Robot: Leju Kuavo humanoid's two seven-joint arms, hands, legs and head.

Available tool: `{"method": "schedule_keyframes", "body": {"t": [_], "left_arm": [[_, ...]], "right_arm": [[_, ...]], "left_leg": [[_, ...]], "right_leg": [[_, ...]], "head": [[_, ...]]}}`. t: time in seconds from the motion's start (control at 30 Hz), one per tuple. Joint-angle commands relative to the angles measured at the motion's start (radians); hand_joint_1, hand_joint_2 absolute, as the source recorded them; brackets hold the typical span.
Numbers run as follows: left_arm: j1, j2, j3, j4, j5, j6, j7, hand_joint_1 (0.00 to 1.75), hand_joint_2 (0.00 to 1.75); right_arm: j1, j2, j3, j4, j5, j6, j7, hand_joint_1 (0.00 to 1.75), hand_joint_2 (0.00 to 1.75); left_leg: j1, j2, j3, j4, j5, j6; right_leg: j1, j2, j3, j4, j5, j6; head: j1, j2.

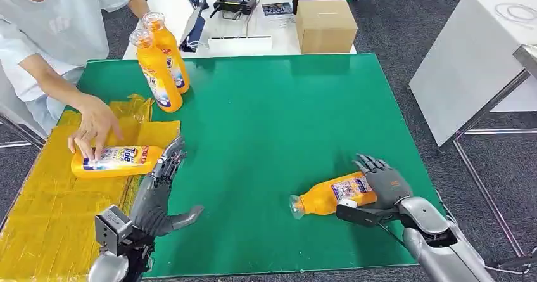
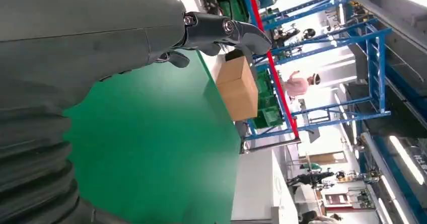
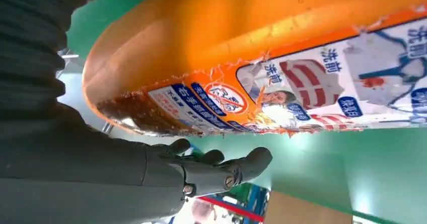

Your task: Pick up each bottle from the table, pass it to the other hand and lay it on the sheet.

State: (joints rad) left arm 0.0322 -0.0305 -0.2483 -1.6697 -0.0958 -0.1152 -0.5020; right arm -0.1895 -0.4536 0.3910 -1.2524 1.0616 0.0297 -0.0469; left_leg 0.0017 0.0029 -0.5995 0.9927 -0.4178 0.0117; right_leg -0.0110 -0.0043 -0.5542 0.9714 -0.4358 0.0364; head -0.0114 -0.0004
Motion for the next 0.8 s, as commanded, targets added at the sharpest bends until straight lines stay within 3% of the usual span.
{"method": "schedule_keyframes", "body": {"t": [0.03,0.13,0.17,0.2,0.27,0.6,0.8], "left_arm": [[-0.034,0.001,-0.036,0.07,0.006,-0.003,0.006,0.0,1.75],[-0.034,0.001,-0.038,0.071,0.007,0.0,0.006,0.0,1.75],[-0.035,0.001,-0.038,0.073,0.007,0.0,0.006,0.0,1.75],[-0.038,0.0,-0.04,0.081,0.012,0.002,0.008,0.0,1.75],[-0.042,0.0,-0.041,0.087,0.013,0.002,0.008,0.0,1.75],[-0.048,0.002,-0.045,0.089,0.015,0.003,0.008,0.0,1.75],[-0.05,0.009,-0.051,0.083,0.017,0.006,0.011,0.0,1.75]], "right_arm": [[-0.085,0.02,0.124,0.196,0.035,0.016,0.003,0.19,1.75],[-0.088,0.019,0.139,0.22,0.041,0.018,0.002,0.79,1.75],[-0.089,0.02,0.14,0.225,0.041,0.018,0.003,0.89,1.75],[-0.099,0.024,0.163,0.259,0.056,0.026,0.006,1.43,1.75],[-0.103,0.027,0.172,0.28,0.061,0.021,0.007,1.57,1.75],[-0.118,0.024,0.186,0.307,0.061,0.021,0.008,1.75,1.75],[-0.114,0.034,0.185,0.283,0.051,-0.033,0.004,1.75,1.75]], "left_leg": [[0.001,0.001,0.005,-0.001,-0.001,-0.001],[0.001,0.001,0.005,-0.001,-0.001,0.0],[0.003,0.0,0.009,-0.002,-0.002,-0.001],[0.002,0.0,0.007,-0.001,-0.001,-0.001],[0.002,0.0,0.008,-0.002,0.0,-0.001],[0.002,-0.002,0.016,-0.001,-0.001,0.001],[0.002,-0.001,0.019,-0.002,-0.004,0.003]], "right_leg": [[0.001,0.001,0.005,-0.003,0.0,-0.001],[0.001,0.0,0.005,-0.002,0.0,-0.001],[0.003,0.0,0.01,-0.005,0.0,-0.002],[0.002,0.0,0.007,-0.003,0.0,-0.001],[0.002,0.0,0.009,-0.004,0.0,-0.001],[0.002,-0.002,0.013,-0.004,-0.001,0.0],[0.002,-0.002,0.012,-0.005,-0.002,0.002]], "head": [[0.0,0.0],[0.0,0.0],[0.0,0.0],[0.0,0.0],[0.0,0.0],[0.0,0.0],[0.0,0.0]]}}
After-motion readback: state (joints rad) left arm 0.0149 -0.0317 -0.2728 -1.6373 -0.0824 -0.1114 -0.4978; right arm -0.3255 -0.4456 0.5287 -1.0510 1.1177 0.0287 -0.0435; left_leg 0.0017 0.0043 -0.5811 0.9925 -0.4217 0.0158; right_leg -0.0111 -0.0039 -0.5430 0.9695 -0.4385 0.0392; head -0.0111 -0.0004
